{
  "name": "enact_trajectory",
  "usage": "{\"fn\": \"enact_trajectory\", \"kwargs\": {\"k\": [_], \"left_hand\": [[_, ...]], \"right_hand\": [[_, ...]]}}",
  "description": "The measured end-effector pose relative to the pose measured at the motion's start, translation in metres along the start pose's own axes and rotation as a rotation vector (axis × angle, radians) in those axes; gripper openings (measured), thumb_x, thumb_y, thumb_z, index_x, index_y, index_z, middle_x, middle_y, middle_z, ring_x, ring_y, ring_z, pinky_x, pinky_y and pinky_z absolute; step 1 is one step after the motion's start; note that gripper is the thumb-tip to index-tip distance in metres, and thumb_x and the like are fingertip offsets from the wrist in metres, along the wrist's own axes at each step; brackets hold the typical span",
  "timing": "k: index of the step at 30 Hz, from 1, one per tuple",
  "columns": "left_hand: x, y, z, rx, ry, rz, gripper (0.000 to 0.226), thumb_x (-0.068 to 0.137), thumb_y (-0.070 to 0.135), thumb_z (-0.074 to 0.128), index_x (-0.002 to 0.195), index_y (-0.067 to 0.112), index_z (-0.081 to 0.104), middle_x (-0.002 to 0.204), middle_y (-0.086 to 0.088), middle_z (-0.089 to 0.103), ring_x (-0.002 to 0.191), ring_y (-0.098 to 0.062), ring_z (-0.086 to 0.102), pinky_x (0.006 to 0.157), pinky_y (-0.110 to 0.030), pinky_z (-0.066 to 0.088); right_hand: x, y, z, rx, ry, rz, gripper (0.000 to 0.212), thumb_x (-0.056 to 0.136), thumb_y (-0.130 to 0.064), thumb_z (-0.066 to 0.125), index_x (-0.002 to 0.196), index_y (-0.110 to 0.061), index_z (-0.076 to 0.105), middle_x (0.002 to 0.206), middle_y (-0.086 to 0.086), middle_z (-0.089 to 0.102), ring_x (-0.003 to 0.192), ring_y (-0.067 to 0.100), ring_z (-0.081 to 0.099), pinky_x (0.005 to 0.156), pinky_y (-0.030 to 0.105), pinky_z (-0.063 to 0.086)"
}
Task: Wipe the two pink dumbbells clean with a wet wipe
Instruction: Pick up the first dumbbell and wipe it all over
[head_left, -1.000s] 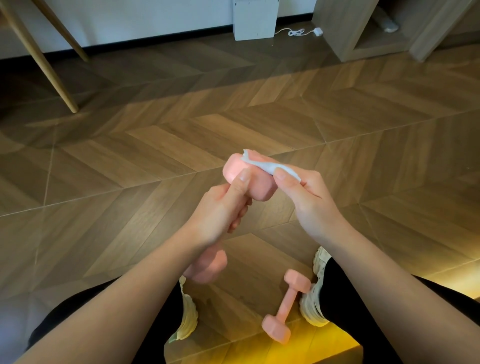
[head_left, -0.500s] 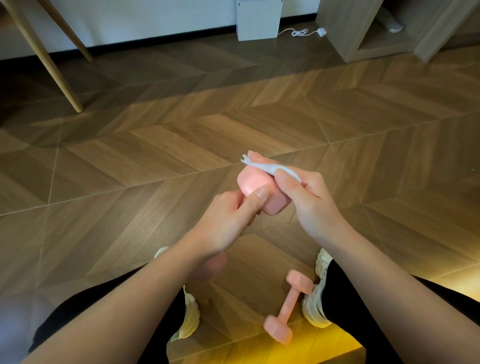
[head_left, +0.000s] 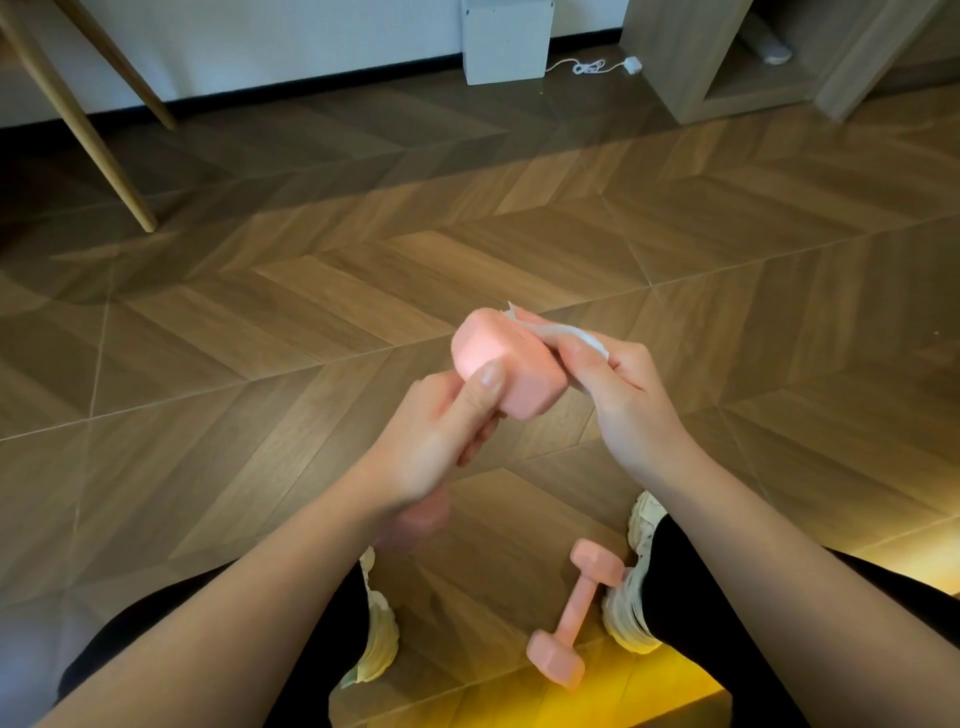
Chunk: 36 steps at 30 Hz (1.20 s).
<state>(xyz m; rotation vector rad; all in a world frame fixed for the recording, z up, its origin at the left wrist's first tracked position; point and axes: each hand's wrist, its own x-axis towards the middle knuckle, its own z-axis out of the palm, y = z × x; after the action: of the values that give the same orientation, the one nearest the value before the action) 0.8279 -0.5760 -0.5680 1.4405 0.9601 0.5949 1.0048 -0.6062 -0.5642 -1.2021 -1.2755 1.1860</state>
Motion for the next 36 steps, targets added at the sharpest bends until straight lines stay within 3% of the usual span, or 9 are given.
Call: {"fn": "enact_trajectory", "kwargs": {"k": [3,6,9,11,15,22,29,32,36], "left_hand": [[-0.004,-0.002,0.003,0.076,-0.061,-0.008,0.074,0.070,0.094,0.043,0.054,0.022,0.043,0.052,0.005,0.040,0.055,-0.018,0.033,0.054,-0.041,0.024],[-0.003,-0.005,0.007,0.141,-0.106,-0.065,0.071,0.072,0.090,0.042,0.053,0.022,0.045,0.050,0.006,0.043,0.052,-0.016,0.036,0.055,-0.033,0.029],[0.002,-0.006,0.011,0.055,-0.072,-0.149,0.061,0.072,0.082,0.043,0.058,0.023,0.053,0.052,0.007,0.047,0.048,-0.015,0.039,0.051,-0.028,0.033],[0.006,-0.006,0.013,-0.031,-0.032,-0.196,0.067,0.069,0.083,0.044,0.067,0.016,0.055,0.056,0.003,0.047,0.048,-0.015,0.038,0.049,-0.027,0.031],[0.008,-0.005,0.014,-0.191,0.014,-0.280,0.081,0.063,0.095,0.047,0.080,0.016,0.057,0.066,0.002,0.046,0.051,-0.010,0.035,0.047,-0.022,0.028],[0.010,-0.001,0.005,-0.294,0.059,-0.300,0.071,0.070,0.090,0.038,0.071,0.022,0.058,0.063,0.002,0.051,0.048,-0.012,0.040,0.049,-0.026,0.032],[0.006,0.000,0.003,-0.234,0.034,-0.093,0.082,0.067,0.093,0.046,0.070,0.011,0.047,0.062,0.000,0.045,0.053,-0.014,0.035,0.050,-0.026,0.028],[0.004,-0.003,0.003,-0.116,-0.018,-0.001,0.083,0.077,0.083,0.046,0.058,0.003,0.046,0.052,0.002,0.045,0.053,-0.021,0.041,0.052,-0.036,0.030],[0.001,-0.004,0.002,0.007,-0.166,-0.037,0.071,0.072,0.092,0.045,0.054,0.023,0.047,0.052,0.006,0.043,0.053,-0.017,0.038,0.052,-0.027,0.029]], "right_hand": [[0.002,-0.001,0.002,-0.016,-0.014,0.004,0.037,0.101,-0.012,0.037,0.120,-0.002,0.067,0.134,0.006,0.062,0.131,0.010,0.052,0.112,0.028,0.037],[0.001,-0.003,0.004,-0.046,-0.070,-0.016,0.040,0.100,-0.013,0.035,0.125,0.004,0.063,0.136,0.007,0.060,0.133,0.012,0.050,0.114,0.029,0.034],[-0.002,-0.006,0.004,-0.057,-0.089,-0.044,0.040,0.100,-0.011,0.035,0.126,0.002,0.062,0.135,0.005,0.061,0.135,0.014,0.048,0.120,0.045,0.025],[-0.004,-0.009,0.004,-0.042,-0.080,-0.064,0.038,0.099,-0.010,0.034,0.124,-0.003,0.063,0.133,0.002,0.062,0.135,0.015,0.048,0.120,0.054,0.020],[-0.005,-0.010,0.004,-0.046,-0.059,-0.097,0.036,0.100,-0.009,0.035,0.121,-0.013,0.063,0.134,0.002,0.061,0.136,0.016,0.048,0.119,0.058,0.016],[-0.005,-0.009,0.002,-0.090,-0.019,-0.082,0.036,0.101,-0.011,0.035,0.125,-0.013,0.061,0.138,0.004,0.058,0.136,0.012,0.047,0.121,0.053,0.015],[-0.003,-0.008,0.000,-0.028,0.006,-0.078,0.039,0.100,-0.009,0.033,0.129,0.001,0.058,0.135,0.009,0.059,0.133,0.010,0.050,0.114,0.028,0.034],[-0.001,-0.007,0.000,0.014,-0.008,-0.052,0.038,0.101,-0.007,0.034,0.127,-0.001,0.061,0.134,0.007,0.061,0.133,0.009,0.050,0.111,0.023,0.036],[0.000,-0.006,0.000,-0.015,-0.010,-0.023,0.036,0.104,-0.006,0.035,0.121,-0.005,0.066,0.131,0.001,0.064,0.129,0.008,0.054,0.107,0.020,0.038]]}}
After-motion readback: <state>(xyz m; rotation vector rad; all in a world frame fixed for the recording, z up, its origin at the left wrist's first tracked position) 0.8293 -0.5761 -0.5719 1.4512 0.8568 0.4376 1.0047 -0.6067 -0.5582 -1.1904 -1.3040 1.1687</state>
